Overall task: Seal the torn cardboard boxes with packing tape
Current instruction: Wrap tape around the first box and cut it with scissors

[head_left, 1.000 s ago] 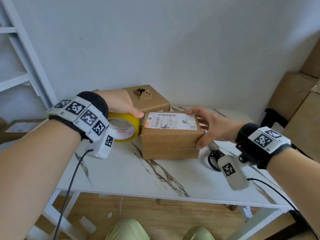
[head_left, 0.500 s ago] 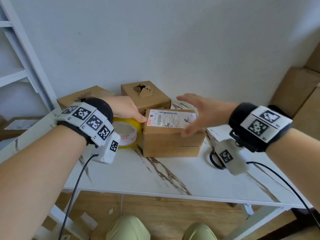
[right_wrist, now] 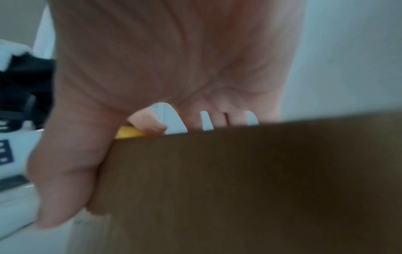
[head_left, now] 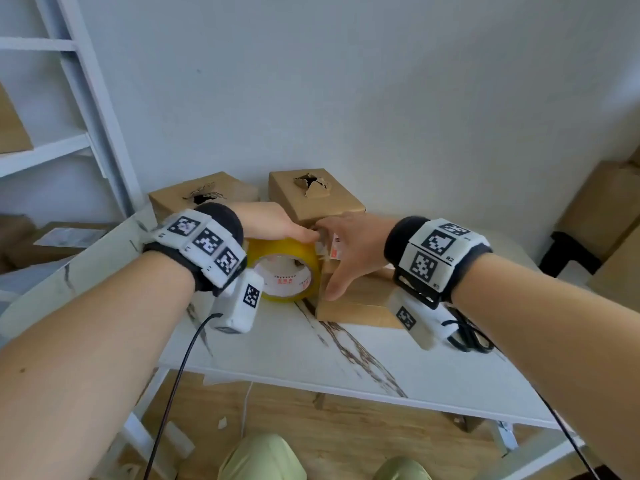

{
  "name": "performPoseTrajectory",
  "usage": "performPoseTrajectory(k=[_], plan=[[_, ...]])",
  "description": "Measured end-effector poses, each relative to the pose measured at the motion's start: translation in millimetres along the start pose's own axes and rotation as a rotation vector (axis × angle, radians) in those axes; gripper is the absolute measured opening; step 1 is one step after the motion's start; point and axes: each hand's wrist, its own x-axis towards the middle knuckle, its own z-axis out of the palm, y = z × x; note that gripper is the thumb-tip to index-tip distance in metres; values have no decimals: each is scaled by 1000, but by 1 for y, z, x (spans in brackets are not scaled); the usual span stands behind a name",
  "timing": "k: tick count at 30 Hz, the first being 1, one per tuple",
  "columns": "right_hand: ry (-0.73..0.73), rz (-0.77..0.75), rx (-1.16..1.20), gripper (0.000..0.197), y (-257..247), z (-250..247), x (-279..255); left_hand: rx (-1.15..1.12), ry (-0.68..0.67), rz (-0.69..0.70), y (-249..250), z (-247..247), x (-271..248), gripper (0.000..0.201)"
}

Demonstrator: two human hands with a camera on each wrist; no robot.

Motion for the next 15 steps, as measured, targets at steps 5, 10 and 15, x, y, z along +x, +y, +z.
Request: performPoseTrajectory(k=[5, 10, 15], plan=[[-38, 0, -107, 89, 2, 2, -4, -176, -12, 56, -8, -3, -6, 41], [3, 17, 29, 95, 3, 10, -2, -183, 74, 74, -9, -1, -2, 39], [154, -91, 413, 76, 15, -7, -13, -297, 168, 136, -10, -16, -11, 46]])
